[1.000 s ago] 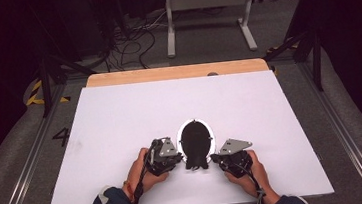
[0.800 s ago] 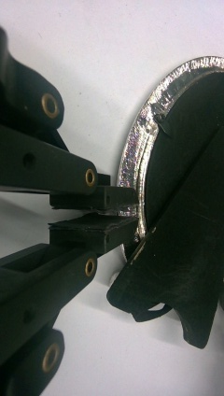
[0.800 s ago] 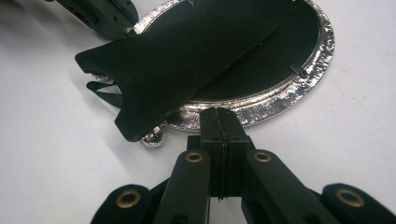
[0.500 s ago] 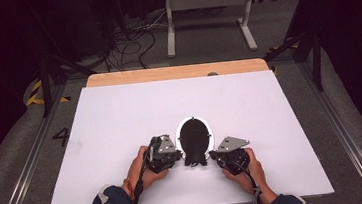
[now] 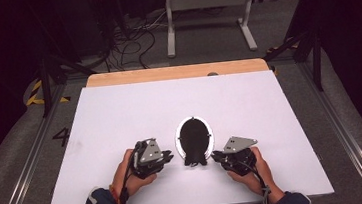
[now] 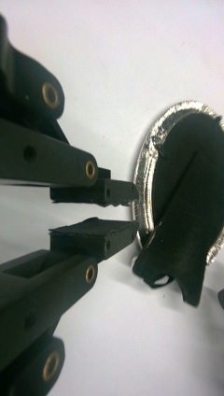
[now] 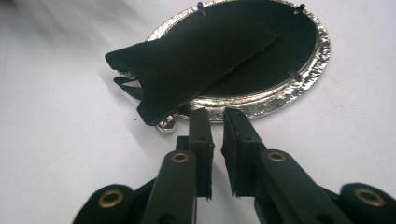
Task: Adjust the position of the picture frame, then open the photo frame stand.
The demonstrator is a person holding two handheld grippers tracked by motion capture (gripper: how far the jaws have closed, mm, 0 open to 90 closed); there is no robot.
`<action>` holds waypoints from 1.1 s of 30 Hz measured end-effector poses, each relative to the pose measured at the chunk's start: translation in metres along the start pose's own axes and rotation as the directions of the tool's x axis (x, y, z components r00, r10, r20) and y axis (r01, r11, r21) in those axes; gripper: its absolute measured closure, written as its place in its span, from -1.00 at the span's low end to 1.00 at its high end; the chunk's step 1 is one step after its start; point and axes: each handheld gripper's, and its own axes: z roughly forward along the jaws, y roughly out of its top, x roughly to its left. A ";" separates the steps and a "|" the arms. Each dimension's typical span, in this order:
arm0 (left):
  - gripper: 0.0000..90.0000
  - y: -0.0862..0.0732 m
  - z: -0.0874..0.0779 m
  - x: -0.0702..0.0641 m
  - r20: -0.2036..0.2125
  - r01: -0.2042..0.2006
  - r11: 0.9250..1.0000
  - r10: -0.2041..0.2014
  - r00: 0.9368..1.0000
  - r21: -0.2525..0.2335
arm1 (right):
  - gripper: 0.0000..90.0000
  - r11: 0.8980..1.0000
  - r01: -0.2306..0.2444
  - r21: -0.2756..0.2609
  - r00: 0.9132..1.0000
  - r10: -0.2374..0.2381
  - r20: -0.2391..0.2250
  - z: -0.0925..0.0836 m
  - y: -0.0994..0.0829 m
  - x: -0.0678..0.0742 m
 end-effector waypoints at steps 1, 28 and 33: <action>0.71 -0.003 -0.005 0.000 -0.005 -0.005 1.000 0.005 1.000 -0.008 | 0.78 1.000 -0.001 -0.005 1.000 0.001 0.000 -0.002 0.000 -0.001; -0.16 -0.079 -0.072 0.001 -0.142 0.121 0.992 -0.123 0.982 -0.020 | 0.48 0.996 0.047 0.077 0.997 -0.041 -0.072 -0.002 0.003 0.004; -0.30 -0.085 -0.075 0.003 -0.161 0.150 0.989 -0.151 0.975 -0.016 | 0.39 0.992 0.058 0.108 0.994 -0.046 -0.103 0.005 0.003 0.011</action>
